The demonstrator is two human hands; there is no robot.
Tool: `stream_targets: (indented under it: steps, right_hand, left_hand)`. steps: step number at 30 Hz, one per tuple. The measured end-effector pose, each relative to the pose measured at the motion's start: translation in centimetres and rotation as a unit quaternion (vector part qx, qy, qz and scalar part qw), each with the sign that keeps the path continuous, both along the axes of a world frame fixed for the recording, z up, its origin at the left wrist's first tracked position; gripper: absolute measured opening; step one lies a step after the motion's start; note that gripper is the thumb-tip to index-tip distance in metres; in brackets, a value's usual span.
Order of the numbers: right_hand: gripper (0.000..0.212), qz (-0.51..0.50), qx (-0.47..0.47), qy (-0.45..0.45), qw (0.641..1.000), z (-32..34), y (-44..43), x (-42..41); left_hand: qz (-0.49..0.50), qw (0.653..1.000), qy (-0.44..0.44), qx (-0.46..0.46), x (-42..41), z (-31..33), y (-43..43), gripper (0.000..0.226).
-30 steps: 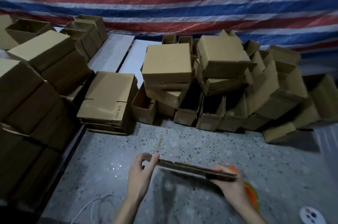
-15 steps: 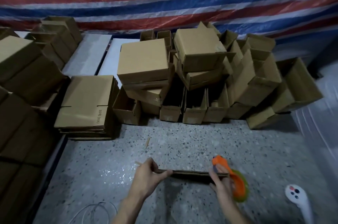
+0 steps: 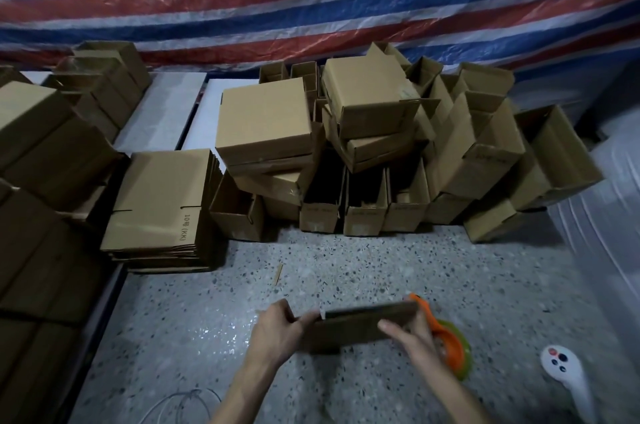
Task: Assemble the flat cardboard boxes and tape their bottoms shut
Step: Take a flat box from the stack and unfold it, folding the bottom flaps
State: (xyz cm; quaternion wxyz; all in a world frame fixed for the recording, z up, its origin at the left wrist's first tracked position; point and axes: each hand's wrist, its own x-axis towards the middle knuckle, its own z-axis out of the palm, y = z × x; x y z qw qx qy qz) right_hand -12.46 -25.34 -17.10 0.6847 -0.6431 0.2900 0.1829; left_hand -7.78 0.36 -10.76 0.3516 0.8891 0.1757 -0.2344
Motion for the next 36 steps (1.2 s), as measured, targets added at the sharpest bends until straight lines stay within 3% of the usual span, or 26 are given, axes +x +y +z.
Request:
stream_targets:
  steps: [3,6,8,12,16,21,23,27,33,36]
  right_hand:
    - [0.117,0.059,-0.004,0.011,0.998,0.5,0.2,0.6]
    - [0.125,0.025,0.044,0.007,0.999,1.5,0.9,1.2]
    - [0.125,-0.006,0.008,-0.003,1.0,1.8,1.8,1.5]
    - [0.106,-0.082,-0.037,-0.014,0.996,1.4,3.1,1.7]
    - [0.08,-0.05,-0.049,-0.001,0.998,2.7,3.6,1.7]
    - [0.077,0.139,-0.065,-0.03,0.988,3.5,3.4,1.2]
    - [0.083,0.171,-0.081,-0.028,0.982,3.7,3.1,1.2]
    - [0.087,0.185,-0.109,-0.034,0.976,4.1,2.6,0.9]
    - [0.073,0.143,-0.14,-0.027,0.979,3.1,3.0,1.0]
    - [0.061,0.126,-0.149,-0.01,0.981,3.0,2.9,1.8]
  left_hand:
    - [0.024,0.999,-0.01,0.027,-0.6,-0.4,0.4,0.05]
    - [0.052,0.998,-0.032,0.028,-1.2,-0.6,0.7,0.055]
    - [0.063,0.996,-0.046,0.032,-1.7,-0.5,0.5,0.057]
    - [0.072,0.994,-0.067,0.039,-2.5,-0.4,-0.2,0.056]
    - [0.121,0.988,-0.1,0.014,-3.3,-0.6,-0.3,0.056]
    - [0.21,0.971,-0.107,-0.044,-3.2,-1.3,0.5,0.054]
    - [0.223,0.966,-0.121,-0.058,-3.2,-1.4,0.3,0.051]
    - [0.236,0.961,-0.119,-0.077,-3.6,-1.6,-0.8,0.044]
    - [0.212,0.968,-0.081,-0.105,-3.2,-1.8,-0.7,0.042]
    - [0.223,0.958,-0.026,-0.179,-2.9,-1.4,0.0,0.045]
